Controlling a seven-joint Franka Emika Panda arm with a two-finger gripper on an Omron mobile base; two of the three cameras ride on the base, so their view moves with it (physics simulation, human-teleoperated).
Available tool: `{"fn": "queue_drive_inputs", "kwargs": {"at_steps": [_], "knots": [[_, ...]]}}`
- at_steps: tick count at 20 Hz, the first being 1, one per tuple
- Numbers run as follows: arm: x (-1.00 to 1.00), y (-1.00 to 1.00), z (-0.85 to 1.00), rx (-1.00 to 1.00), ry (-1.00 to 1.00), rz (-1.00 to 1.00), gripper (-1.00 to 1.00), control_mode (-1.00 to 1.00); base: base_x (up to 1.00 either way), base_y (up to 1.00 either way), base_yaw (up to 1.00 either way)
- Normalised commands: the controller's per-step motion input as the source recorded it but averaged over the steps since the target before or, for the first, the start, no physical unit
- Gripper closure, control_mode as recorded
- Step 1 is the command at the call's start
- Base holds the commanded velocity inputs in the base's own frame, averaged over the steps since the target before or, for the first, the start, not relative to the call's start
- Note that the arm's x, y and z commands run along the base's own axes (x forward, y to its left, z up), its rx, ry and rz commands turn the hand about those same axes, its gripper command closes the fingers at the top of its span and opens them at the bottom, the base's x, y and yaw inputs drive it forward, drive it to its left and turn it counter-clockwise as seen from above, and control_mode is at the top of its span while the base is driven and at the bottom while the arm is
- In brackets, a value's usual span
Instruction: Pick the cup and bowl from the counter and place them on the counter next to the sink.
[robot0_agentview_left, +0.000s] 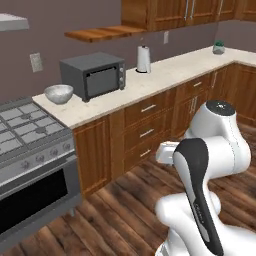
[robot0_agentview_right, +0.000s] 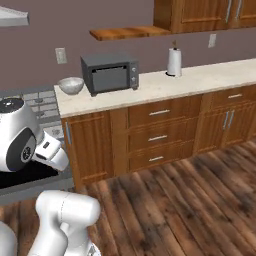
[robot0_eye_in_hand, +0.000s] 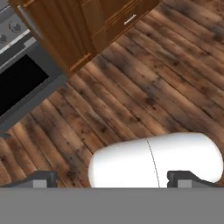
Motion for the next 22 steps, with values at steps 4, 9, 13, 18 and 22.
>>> {"fn": "queue_drive_inputs", "kwargs": {"at_steps": [4, 9, 13, 18, 22], "knots": [[0.00, 0.00, 0.00, 0.00, 0.00, 0.00, -1.00, 1.00, 0.84, -0.10, 0.34], [0.00, 0.00, 0.00, 0.00, 0.00, 0.00, -1.00, 1.00, 1.00, -0.03, 0.12], [0.00, 0.00, 0.00, 0.00, 0.00, 0.00, -1.00, 1.00, 1.00, 0.00, 0.18], [0.00, 0.00, 0.00, 0.00, 0.00, 0.00, -1.00, 1.00, 1.00, 0.00, 0.45], [0.00, 0.00, 0.00, 0.00, 0.00, 0.00, -1.00, 1.00, 0.95, -0.05, 0.51]]}}
